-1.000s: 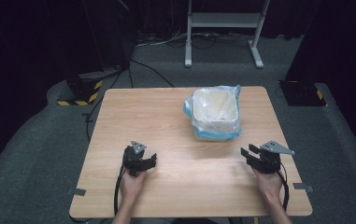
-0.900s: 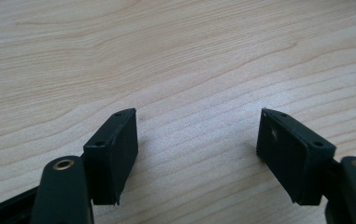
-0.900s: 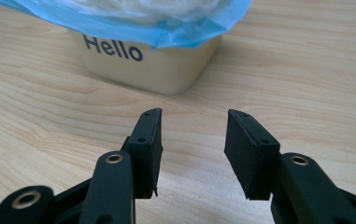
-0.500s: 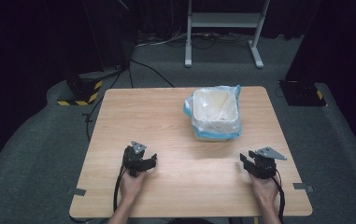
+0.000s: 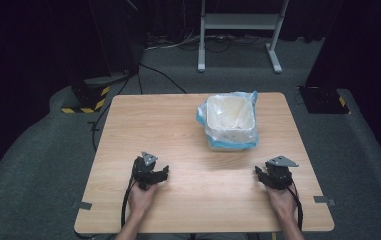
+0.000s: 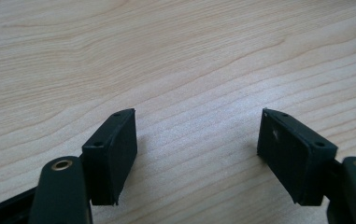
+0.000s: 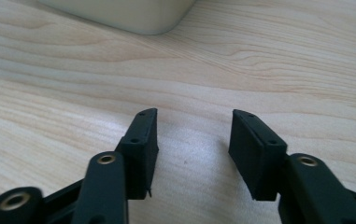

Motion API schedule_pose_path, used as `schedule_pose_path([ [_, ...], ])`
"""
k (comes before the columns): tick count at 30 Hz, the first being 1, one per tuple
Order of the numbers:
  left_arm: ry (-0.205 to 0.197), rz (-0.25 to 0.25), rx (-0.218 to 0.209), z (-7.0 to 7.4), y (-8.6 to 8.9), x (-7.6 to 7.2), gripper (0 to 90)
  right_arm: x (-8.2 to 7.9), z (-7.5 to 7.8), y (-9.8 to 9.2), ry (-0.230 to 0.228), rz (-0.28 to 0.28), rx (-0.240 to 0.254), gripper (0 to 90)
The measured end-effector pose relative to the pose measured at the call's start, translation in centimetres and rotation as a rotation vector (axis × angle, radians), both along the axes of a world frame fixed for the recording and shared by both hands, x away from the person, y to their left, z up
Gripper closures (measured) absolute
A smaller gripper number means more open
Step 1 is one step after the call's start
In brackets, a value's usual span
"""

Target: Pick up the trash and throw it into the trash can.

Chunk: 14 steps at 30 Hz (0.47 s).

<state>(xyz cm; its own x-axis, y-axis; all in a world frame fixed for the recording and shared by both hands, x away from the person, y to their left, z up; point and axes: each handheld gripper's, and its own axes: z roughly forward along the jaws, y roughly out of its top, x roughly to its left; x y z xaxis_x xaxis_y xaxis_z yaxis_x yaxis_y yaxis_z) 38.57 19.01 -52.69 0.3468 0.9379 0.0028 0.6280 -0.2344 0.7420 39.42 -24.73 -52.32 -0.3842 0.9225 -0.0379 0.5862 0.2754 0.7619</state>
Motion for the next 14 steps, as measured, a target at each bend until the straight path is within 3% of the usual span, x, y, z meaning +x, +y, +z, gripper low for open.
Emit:
schedule_pose_path([
  [3,0.0,0.003,0.0,0.0,-0.03,-0.02,28.4,0.71,-0.01,-0.28,0.017,-0.004,0.018,45.0],
  [14,0.0,0.004,0.002,0.0,-0.03,-0.04,28.3,0.86,-0.03,-0.26,0.017,-0.009,0.019,42.8],
])
